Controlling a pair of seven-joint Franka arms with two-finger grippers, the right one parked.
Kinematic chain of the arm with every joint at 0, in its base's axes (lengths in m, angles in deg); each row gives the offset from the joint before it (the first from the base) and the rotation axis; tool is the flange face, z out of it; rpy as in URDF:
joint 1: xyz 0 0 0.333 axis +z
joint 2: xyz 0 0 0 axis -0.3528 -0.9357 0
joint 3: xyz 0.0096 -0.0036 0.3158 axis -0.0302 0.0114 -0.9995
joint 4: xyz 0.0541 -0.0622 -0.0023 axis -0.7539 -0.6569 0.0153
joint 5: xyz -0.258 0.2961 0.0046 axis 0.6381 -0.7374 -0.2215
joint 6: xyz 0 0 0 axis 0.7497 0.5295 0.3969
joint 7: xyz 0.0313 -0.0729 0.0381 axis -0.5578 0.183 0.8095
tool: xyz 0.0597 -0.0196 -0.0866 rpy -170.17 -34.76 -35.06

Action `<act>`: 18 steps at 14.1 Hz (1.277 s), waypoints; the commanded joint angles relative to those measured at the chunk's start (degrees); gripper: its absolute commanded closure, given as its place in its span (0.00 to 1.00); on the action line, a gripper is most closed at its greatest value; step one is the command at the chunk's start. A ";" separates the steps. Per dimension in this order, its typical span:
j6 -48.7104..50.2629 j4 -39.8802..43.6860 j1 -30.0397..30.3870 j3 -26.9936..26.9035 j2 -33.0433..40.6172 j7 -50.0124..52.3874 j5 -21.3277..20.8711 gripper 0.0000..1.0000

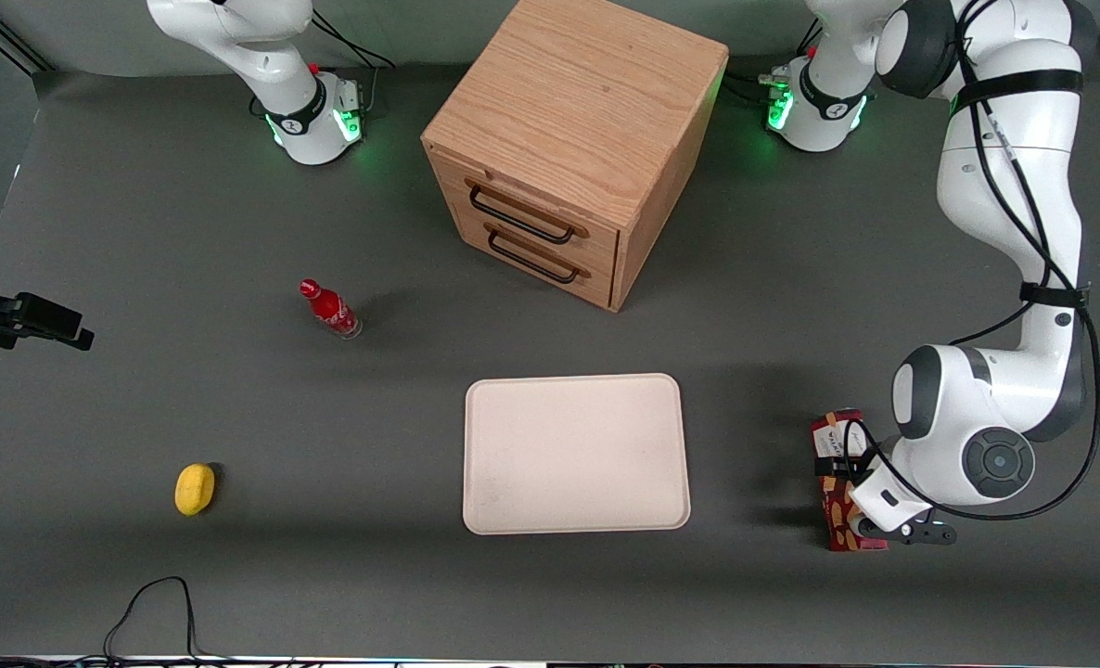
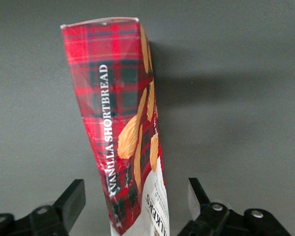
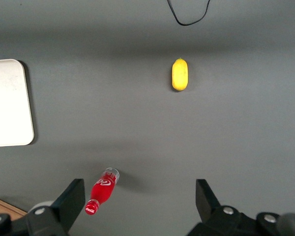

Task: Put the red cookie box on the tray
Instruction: 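Close the left gripper on the cookie box end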

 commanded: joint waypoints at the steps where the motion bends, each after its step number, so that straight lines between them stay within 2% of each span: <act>1: -0.89 -1.85 -0.41 -0.25 2.01 2.99 -0.58 0.99; 11: 0.51 0.52 -0.06 -0.25 4.46 2.56 -0.41 1.00; 15: 6.12 0.61 0.12 -0.25 13.67 2.82 -0.14 1.00; 18: 16.47 4.11 0.47 -0.25 20.18 2.73 0.03 1.00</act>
